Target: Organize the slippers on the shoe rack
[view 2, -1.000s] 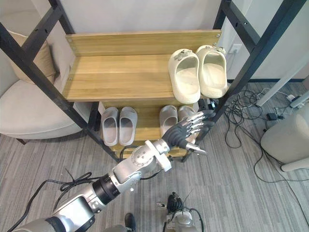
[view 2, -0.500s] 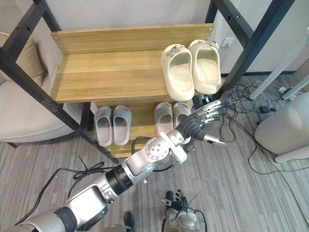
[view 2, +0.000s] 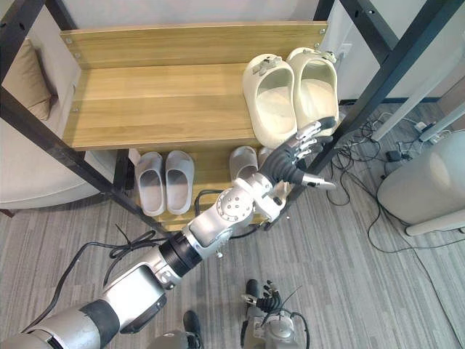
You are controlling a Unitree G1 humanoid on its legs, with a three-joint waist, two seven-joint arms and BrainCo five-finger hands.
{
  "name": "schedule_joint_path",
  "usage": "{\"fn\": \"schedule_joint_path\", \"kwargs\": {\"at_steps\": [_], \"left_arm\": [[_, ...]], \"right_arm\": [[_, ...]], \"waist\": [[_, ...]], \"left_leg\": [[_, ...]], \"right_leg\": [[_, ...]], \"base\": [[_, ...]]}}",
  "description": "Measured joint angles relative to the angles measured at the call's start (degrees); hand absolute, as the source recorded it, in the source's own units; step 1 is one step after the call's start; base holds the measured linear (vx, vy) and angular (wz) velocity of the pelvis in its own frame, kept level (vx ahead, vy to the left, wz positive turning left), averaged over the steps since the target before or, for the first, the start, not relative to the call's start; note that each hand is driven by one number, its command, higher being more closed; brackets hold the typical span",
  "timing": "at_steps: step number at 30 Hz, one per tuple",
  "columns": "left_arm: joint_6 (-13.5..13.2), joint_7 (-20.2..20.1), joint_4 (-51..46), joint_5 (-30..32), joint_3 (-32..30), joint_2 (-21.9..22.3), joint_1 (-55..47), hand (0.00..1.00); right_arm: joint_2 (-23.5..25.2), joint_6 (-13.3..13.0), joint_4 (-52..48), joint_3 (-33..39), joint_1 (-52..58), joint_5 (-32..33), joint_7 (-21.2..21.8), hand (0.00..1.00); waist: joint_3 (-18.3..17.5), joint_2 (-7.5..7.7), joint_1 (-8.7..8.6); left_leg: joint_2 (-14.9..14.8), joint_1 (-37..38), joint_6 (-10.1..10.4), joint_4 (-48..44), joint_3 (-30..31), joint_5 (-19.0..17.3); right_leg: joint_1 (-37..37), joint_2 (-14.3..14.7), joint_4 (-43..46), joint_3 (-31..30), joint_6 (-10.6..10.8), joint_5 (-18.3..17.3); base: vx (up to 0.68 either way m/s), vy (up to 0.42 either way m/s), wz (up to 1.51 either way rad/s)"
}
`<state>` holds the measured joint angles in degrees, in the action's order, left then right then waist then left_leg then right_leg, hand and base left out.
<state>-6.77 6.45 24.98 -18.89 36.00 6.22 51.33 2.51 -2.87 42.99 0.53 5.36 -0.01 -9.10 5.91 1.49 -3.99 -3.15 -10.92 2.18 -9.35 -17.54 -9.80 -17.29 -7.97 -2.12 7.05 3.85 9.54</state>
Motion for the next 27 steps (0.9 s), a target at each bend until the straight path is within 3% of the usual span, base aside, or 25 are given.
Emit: {"fn": "schedule_joint_path", "kwargs": {"at_steps": [7, 27], "left_arm": [[-0.15, 1.13, 1.82, 1.72, -2.57, 0.20, 4.48, 0.00], [-0.21, 2.30, 3.97, 3.10, -4.23, 0.64, 6.47, 0.00]], "right_arm": [[-0.23, -0.58, -2.12, 0.04, 0.08, 0.00, -0.39, 0.00], [-0.16, -0.67, -2.12, 1.25, -0.48, 0.05, -0.55, 0.00]], "waist": [[2.61, 0.27, -0.27], [2.76, 0.50, -0.32]], "left_leg": [[-0.46, -1.18, -0.32, -3.02, -0.90, -1.59], [-0.82, -2.65, -0.50, -5.00, -0.80, -2.34]], "right_leg": [[-0.90, 0.07, 0.94, -1.17, 0.07, -0.03], [-1.87, 0.08, 1.79, -1.16, 0.05, -0.04]], "base": [[-0.03, 0.020, -0.08], [0.00, 0.001, 0.00]]}}
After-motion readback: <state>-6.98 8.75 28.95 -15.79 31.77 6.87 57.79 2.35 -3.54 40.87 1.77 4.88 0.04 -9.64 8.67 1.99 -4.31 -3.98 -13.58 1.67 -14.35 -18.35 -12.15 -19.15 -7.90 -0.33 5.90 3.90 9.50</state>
